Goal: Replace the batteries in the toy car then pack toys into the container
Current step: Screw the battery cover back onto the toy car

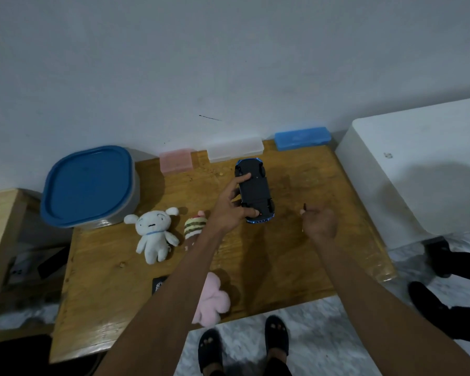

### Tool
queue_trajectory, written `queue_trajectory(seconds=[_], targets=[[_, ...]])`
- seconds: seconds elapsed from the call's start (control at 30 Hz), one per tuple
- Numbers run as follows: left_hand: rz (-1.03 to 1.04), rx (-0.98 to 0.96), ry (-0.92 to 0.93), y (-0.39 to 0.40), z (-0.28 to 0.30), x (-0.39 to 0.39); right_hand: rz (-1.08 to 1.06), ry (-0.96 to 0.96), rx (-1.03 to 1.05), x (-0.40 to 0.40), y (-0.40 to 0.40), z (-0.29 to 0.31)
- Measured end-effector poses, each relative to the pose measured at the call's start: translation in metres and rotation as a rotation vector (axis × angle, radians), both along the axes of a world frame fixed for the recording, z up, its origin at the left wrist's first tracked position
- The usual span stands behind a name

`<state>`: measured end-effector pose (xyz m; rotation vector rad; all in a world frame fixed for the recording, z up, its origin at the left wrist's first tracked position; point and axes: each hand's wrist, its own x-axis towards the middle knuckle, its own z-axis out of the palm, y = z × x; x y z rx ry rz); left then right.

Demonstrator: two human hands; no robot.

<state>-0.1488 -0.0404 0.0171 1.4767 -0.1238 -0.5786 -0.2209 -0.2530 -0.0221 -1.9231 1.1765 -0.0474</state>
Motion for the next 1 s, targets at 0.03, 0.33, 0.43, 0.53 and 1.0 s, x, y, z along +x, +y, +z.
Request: queue_trajectory(seconds=[0.03,0.33,0.43,0.53,1.0], targets=[[0.003,-0.006,0.0,0.0,0.003,0.001,-0.008,-0.092,0.025,0.006,0.002,0.01],[0.008,-0.03,-0.017,0.013,0.02,0.005,0.136,-0.581,0.165,0.058,0.042,0.115],[0.008,-0.041,-0.007,0.02,0.021,0.005,0.238,-0.585,0.129,0.063,0.057,0.124],[0.005,-0.037,-0.014,0.028,0.024,0.005,0.312,-0.547,0.065,0.064,0.067,0.123],[0.038,-0.032,-0.025,0.047,0.034,0.005,0.346,-0.563,0.025,0.071,0.086,0.121]])
